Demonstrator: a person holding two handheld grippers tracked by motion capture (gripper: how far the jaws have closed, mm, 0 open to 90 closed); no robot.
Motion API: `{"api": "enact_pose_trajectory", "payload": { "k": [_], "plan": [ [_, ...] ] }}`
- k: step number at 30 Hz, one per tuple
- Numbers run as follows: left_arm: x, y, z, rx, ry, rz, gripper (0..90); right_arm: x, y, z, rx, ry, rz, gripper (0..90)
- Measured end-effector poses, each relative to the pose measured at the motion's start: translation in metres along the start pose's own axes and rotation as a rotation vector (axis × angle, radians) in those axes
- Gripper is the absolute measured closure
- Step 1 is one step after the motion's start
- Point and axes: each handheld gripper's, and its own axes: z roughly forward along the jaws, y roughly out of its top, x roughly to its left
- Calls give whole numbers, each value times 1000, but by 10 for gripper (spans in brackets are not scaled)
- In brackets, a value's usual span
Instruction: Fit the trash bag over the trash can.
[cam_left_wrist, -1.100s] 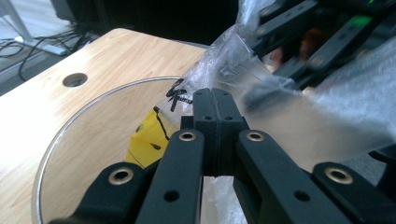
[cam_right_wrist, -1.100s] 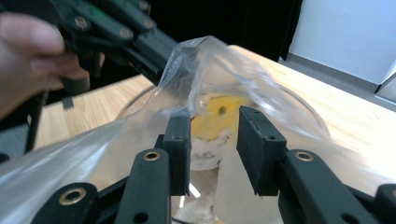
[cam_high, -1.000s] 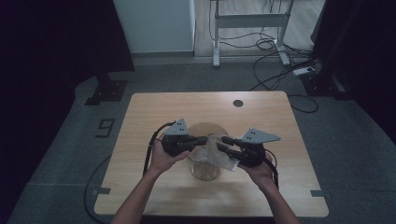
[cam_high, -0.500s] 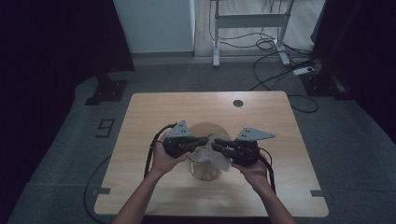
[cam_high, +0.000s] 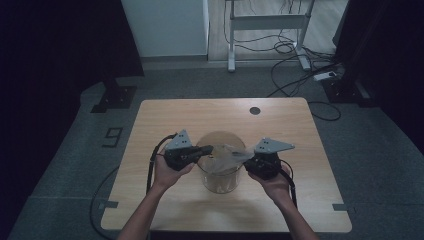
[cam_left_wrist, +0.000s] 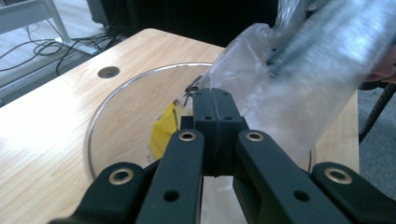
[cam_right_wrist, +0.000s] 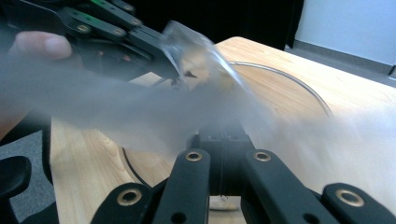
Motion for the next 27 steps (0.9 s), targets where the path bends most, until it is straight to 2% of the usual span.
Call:
{"api": "enact_pose_trajectory", "payload": {
  "k": [9,14,16,17,18,21,23,25,27],
  "plan": [
    [9,-11,-16,-17,33,-39,900,-10,-7,-16,-7,-36,7,896],
    [10,-15,-25,-34,37,-50,900,-14,-10,-23,-11,-48,7,895],
    [10,-16,-28,-42,18,-55,899,-16,-11,-24,-11,-49,11,895],
    [10,-15,-29,-45,3,-58,881,-17,-11,-25,-10,-47,8,895],
    [9,-14,-29,-51,-1,-61,824,-16,-11,-24,-8,-44,2,895],
    [6,-6,-30,-75,7,-62,654,-14,-10,-22,-11,-32,-17,895],
    [4,0,-31,-96,-1,-70,636,-10,-8,-19,-9,-26,-41,895],
    [1,13,-31,-119,-30,-73,564,-7,-6,-15,-5,-20,-51,895],
    [-3,22,-29,-121,-39,-65,536,-7,-5,-14,-4,-19,-56,895]
  ]
}}
